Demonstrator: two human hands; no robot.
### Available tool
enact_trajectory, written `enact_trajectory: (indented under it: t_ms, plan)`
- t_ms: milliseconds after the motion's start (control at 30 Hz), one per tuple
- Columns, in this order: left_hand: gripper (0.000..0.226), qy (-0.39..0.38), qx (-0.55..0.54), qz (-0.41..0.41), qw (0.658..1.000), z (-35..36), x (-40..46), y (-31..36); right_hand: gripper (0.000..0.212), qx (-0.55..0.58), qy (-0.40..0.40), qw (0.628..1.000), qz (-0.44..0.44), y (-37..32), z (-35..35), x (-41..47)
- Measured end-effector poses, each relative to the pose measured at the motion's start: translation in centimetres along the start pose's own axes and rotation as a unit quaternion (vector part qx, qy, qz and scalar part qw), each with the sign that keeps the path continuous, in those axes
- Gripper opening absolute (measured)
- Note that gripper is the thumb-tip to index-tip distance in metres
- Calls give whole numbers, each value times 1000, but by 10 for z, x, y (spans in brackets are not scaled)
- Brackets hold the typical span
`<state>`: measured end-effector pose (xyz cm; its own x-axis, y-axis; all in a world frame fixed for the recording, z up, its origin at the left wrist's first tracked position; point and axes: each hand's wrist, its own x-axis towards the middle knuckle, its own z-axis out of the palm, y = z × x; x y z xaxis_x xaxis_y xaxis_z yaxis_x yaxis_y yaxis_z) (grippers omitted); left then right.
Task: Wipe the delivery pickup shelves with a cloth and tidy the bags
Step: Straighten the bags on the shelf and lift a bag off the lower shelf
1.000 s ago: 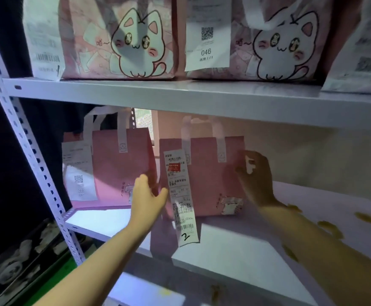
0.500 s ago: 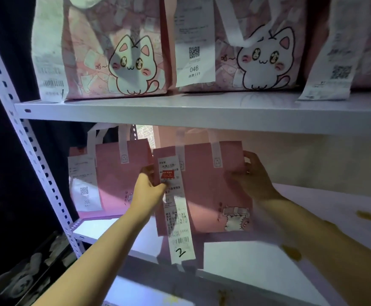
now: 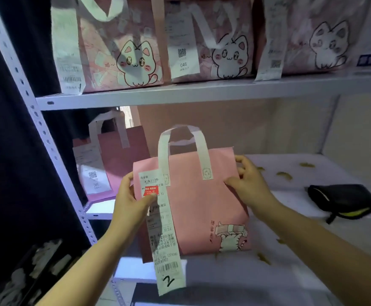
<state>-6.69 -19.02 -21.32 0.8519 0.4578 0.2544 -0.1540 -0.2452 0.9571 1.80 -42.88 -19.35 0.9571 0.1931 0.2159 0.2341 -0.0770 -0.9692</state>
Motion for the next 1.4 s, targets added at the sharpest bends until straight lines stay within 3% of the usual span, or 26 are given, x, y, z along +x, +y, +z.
enact_trajectory:
  t_ms: [400, 533, 633, 733, 767, 900, 1033, 1267, 1400]
  plan:
    - [37, -93, 36, -44, 994, -5, -127, -22, 27, 7, 134, 988, 75, 11, -34, -194]
    - [34, -204, 111, -44, 972, 32, -154, -24, 20, -1, 188, 979, 75, 16, -77, -239]
    - [54, -266, 123, -51, 955, 71, -175, -16, 18, -4, 215, 972, 94, 21, -121, -267]
    - [84, -273, 158, 2, 949, 124, -200, 1, 24, -3, 247, 963, 110, 25, -176, -298]
    - [81, -287, 164, 27, 943, 144, -209, 10, 27, -10, 257, 959, 116, 25, -196, -309]
    - [25, -436, 192, 59, 877, 230, -253, 53, 27, -56, 280, 952, 115, 24, -275, -355]
    - [17, -495, 170, 103, 846, 304, -304, 83, 34, -41, 306, 943, 122, 27, -346, -400]
    - [14, -494, 169, 117, 845, 415, -357, 85, 34, -18, 347, 923, 165, 45, -446, -442]
    - [9, -512, 140, 93, 843, 478, -362, 77, 34, -143, 359, 903, 186, 71, -500, -435]
